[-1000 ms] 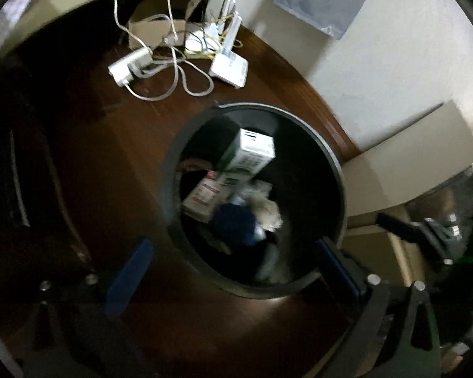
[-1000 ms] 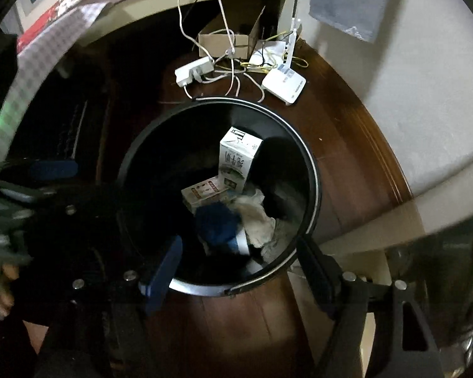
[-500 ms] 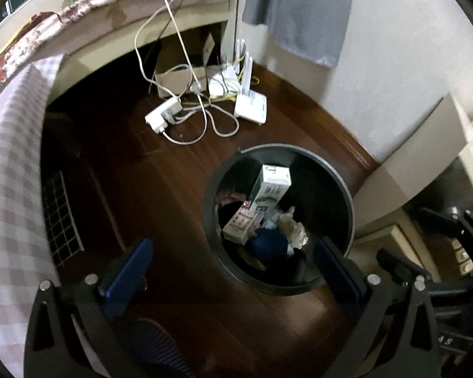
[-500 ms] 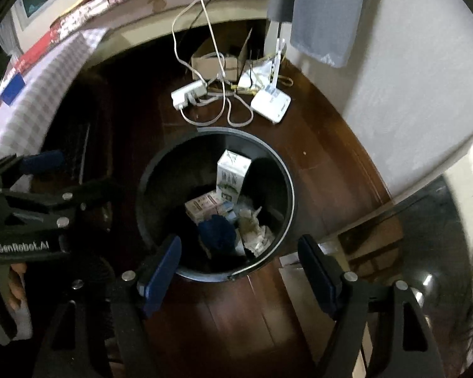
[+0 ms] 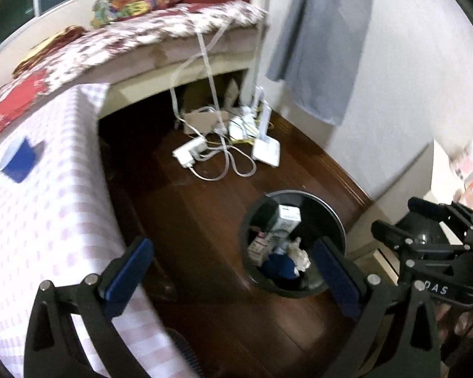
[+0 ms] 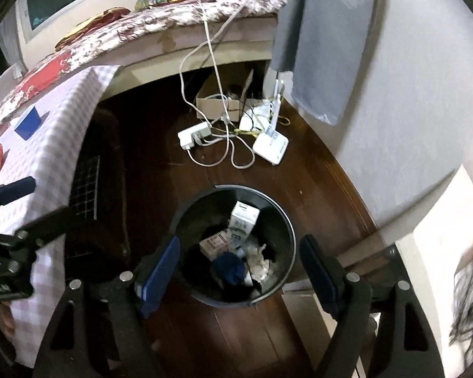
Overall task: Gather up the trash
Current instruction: 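Move both tools back over the table toward the cup and bowl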
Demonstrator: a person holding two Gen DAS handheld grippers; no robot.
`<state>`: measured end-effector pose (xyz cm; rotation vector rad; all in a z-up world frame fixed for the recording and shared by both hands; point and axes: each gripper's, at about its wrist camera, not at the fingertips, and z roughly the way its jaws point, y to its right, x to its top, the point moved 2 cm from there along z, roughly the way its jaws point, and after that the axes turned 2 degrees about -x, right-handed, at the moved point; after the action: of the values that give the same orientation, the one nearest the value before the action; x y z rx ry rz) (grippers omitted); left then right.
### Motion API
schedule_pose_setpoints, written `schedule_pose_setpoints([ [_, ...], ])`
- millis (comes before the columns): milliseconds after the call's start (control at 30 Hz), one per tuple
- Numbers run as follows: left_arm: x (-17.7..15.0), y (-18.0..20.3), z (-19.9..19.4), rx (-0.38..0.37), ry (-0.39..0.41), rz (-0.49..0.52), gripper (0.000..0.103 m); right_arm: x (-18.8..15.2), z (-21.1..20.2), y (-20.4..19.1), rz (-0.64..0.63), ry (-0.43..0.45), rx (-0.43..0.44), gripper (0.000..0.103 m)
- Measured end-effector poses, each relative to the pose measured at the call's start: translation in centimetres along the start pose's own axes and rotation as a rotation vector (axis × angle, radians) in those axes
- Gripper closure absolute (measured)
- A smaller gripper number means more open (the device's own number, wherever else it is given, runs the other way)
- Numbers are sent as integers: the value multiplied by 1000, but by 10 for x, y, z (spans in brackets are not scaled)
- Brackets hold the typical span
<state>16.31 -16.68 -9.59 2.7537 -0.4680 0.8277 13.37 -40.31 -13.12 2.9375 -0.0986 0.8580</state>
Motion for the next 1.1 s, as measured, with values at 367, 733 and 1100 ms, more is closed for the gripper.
schedule_pose_setpoints([
  [367,4,-87,-51,36,136,-143,1,46,-29,-111,-177,89,124,22],
  [733,-15,-189,-98,186,205,-286,1,74,-48,-211,-320,120,258,22],
  [1100,-49,-268,-127,319,208,-377,1,89,-73,-320,-473,151,363,22],
])
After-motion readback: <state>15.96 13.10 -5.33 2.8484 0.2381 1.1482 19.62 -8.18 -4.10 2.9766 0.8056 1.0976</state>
